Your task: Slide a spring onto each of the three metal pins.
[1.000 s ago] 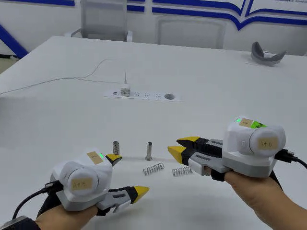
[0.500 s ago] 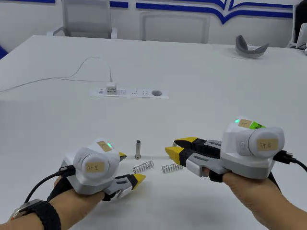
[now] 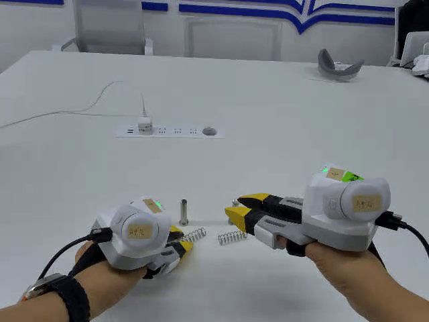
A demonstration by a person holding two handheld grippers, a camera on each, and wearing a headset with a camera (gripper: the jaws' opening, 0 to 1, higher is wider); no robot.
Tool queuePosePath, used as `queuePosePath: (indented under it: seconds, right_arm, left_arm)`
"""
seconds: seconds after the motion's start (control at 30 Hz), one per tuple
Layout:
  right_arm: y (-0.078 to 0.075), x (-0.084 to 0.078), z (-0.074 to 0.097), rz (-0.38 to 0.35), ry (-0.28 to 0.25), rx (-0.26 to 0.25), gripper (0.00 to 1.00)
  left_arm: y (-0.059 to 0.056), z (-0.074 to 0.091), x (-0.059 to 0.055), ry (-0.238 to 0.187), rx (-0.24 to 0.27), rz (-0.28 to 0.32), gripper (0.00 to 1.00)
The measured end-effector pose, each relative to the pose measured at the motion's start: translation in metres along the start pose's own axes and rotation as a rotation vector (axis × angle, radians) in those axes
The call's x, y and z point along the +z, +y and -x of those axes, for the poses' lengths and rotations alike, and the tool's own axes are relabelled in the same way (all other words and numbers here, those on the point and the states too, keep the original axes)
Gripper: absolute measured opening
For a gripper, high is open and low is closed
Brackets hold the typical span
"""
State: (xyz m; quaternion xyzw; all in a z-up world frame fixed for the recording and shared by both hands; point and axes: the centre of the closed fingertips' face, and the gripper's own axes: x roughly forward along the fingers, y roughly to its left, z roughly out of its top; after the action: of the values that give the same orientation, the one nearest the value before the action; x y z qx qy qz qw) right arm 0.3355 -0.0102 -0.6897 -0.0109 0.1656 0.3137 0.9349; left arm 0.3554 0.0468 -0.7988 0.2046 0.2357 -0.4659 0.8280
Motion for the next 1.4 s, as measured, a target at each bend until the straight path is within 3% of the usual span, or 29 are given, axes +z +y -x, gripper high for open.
queuePosePath:
  seconds: [0.23,0.33,0.53,0.7,0.97,1.23,1.4]
  right_arm:
    - [0.007,-0.003,-0.005,0.006,0.013,0.018,0.19]
    - [0.008,-0.005,-0.007,0.006,0.019,0.024,0.19]
    - [0.012,-0.011,-0.012,-0.009,0.034,0.036,0.19]
    - [0.019,-0.012,-0.016,-0.049,0.035,0.055,0.2]
    - [0.027,-0.013,-0.023,-0.121,0.043,0.092,0.22]
    - [0.031,-0.003,-0.024,-0.234,0.023,0.132,0.23]
    - [0.036,0.001,-0.023,-0.296,0.009,0.159,0.22]
  left_arm:
    - [-0.002,0.006,-0.003,0.012,0.012,0.0,0.11]
    - [-0.007,0.013,-0.002,-0.005,0.012,0.003,0.1]
    - [-0.01,0.029,0.01,-0.077,0.03,0.028,0.1]
    - [-0.016,0.048,0.027,-0.155,0.045,0.037,0.1]
    - [-0.019,0.063,0.044,-0.23,0.065,0.02,0.1]
    - [-0.023,0.076,0.061,-0.303,0.099,-0.004,0.1]
    - [-0.026,0.081,0.068,-0.323,0.11,-0.025,0.1]
